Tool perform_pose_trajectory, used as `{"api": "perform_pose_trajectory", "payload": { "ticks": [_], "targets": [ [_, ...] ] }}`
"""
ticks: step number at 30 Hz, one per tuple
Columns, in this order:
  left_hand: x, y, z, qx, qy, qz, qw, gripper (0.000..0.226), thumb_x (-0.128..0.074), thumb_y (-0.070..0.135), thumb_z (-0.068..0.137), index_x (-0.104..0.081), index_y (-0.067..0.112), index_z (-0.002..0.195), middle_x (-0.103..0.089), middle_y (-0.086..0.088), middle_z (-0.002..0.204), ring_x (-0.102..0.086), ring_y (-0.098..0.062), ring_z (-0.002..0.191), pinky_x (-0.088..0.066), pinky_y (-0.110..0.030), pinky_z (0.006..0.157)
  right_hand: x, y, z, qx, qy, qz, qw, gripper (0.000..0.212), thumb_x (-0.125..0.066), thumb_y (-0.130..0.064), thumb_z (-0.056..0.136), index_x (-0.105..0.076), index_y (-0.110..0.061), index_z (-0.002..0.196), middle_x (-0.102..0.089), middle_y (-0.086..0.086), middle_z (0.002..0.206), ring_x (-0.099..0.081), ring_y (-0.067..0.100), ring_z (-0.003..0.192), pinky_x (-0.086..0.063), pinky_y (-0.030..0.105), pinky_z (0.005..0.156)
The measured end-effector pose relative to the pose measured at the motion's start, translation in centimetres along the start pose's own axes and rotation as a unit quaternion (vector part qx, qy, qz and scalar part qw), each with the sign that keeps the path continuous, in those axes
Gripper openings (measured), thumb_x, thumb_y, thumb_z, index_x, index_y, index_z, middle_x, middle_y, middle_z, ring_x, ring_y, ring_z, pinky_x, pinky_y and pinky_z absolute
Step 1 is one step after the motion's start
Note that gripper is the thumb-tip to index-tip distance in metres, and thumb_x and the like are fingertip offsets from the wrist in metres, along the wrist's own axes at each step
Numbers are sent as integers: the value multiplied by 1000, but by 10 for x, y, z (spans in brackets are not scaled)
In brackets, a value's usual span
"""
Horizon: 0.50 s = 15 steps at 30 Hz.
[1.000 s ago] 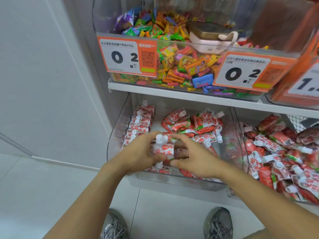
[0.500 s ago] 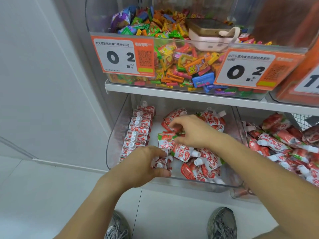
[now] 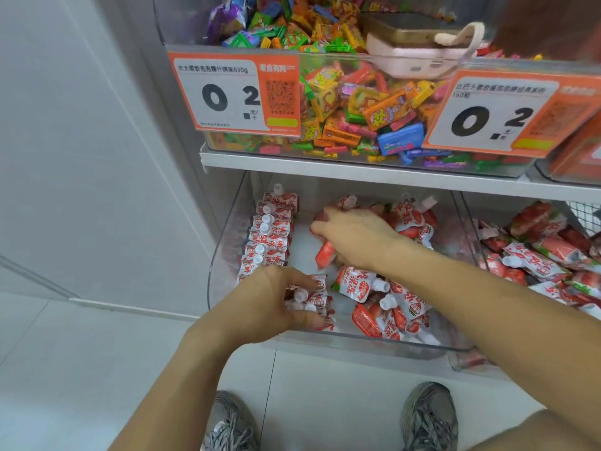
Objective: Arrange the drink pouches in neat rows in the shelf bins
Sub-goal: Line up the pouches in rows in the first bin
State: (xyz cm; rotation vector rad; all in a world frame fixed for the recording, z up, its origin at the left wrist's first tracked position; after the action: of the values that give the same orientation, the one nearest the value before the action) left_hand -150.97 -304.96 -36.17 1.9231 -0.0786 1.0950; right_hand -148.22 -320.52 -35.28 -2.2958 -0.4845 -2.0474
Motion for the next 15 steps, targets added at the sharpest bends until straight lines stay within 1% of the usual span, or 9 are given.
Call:
{"api": "perform_pose_trajectory", "payload": {
  "ticks": [2,3,4,6,8,10,12,14,15],
  "targets": [
    [-2,2,1,5,5,15,1000,65,-79,53,68,-63,28,125,-65,12,112,-61,-5,98,-51,-25,89,9,6,-14,-25,81,-21,996,34,-71,-9,79,-54,-17,107,-52,6,108,-63,30,78,-39,34,54],
    [-3,3,1,5,12,23,1000,65,-79,53,68,-63,27,125,-65,11,111,-61,-6,97,-51,-24,88,12,9,-21,-40,114,-8,993,34,-74,-15,79,-53,-18,106,-53,4,108,-64,30,77,-41,34,53],
    [-4,5,0,2,19,24,1000,66,-79,53,68,-63,26,126,-65,11,112,-61,-6,98,-50,-22,88,15,12,-27,-58,137,11,989,34,-74,-28,82,-53,-19,107,-55,3,108,-65,30,79,-43,35,56],
    [-3,10,-3,-11,39,21,999,65,-81,50,67,-63,25,125,-64,11,113,-60,-3,97,-45,-8,83,13,17,-30,-104,147,38,983,45,-61,-55,89,-52,-18,114,-61,3,108,-67,31,85,-40,34,62],
    [-1,13,-9,-21,59,23,998,64,-82,48,67,-63,23,124,-64,11,112,-59,-1,95,-39,1,76,3,16,-26,-143,142,81,976,56,-48,-68,91,-52,-16,113,-64,5,102,-66,31,86,-42,35,64],
    [1,13,-15,-21,72,13,997,63,-81,49,67,-64,23,123,-65,11,109,-59,2,92,-40,0,76,-11,11,-22,-137,113,174,969,52,-47,-68,91,-50,-18,102,-59,2,90,-59,27,81,-42,35,65],
    [2,13,-21,-19,89,7,996,60,-79,51,68,-65,25,120,-65,14,108,-57,6,87,-40,1,74,-24,4,-17,-77,25,227,971,42,-54,-58,93,-51,-17,101,-53,-1,86,-53,24,83,-40,36,66],
    [3,12,-24,-16,110,9,994,54,-79,49,70,-65,28,118,-62,18,105,-55,8,83,-37,3,70,-28,0,-14,-37,-61,263,962,46,-63,-48,92,-51,-17,123,-60,2,101,-56,24,95,-45,37,77],
    [4,11,-25,-11,121,15,992,53,-79,49,70,-65,30,117,-60,19,105,-54,7,83,-36,3,68,-26,-1,-13,-30,-72,286,955,52,-66,-46,90,-49,-20,132,-62,3,110,-57,22,102,-47,36,83]
  ]
}}
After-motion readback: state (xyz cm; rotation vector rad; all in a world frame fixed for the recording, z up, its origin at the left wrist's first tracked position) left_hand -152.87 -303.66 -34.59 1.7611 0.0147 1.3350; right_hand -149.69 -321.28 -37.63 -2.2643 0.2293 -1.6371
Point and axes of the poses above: each hand's wrist, its own z-axis towards the middle knuckle, its own x-axis out of the back of the hand, y = z × x, the point moved 5 cm from there along z, towards the middle knuckle
